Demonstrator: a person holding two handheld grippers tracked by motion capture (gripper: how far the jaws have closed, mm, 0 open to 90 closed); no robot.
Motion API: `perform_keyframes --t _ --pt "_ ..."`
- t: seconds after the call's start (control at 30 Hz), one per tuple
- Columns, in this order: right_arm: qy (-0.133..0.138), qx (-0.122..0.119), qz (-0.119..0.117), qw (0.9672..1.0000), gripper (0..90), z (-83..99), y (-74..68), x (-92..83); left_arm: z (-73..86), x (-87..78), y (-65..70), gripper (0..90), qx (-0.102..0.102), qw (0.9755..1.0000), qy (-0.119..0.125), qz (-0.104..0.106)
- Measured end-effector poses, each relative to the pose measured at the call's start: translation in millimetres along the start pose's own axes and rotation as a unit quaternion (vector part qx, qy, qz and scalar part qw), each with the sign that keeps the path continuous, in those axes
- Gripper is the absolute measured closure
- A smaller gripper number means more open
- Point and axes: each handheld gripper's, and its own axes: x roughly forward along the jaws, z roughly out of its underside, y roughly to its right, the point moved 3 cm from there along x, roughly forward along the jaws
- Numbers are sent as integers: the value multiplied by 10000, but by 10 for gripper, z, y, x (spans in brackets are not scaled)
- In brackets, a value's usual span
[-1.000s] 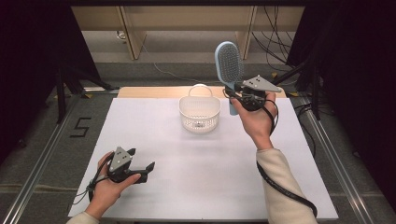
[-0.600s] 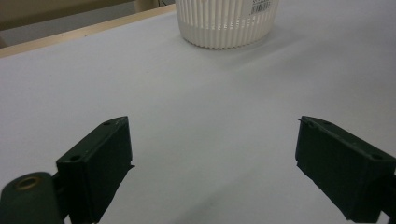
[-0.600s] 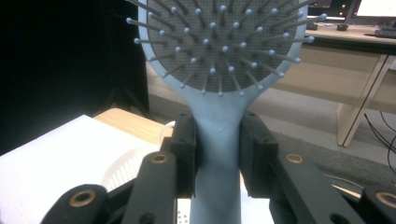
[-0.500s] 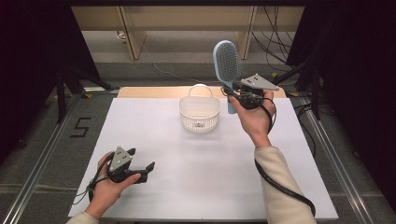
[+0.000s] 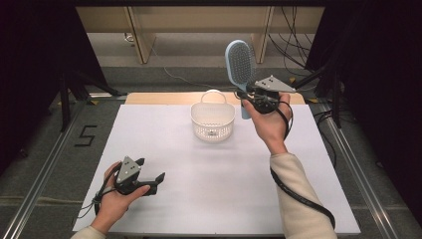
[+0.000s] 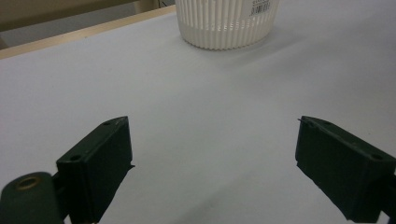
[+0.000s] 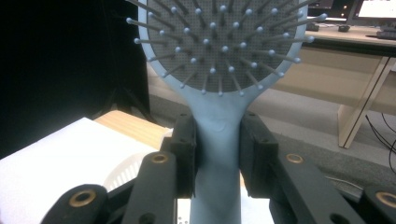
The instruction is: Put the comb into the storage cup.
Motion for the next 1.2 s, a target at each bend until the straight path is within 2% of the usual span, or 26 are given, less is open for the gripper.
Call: perform_keyframes --t 1.2 --pt "-59 21 -66 10000 703 -80 -54 137 -2 4 4 105 -3 10000 17 9"
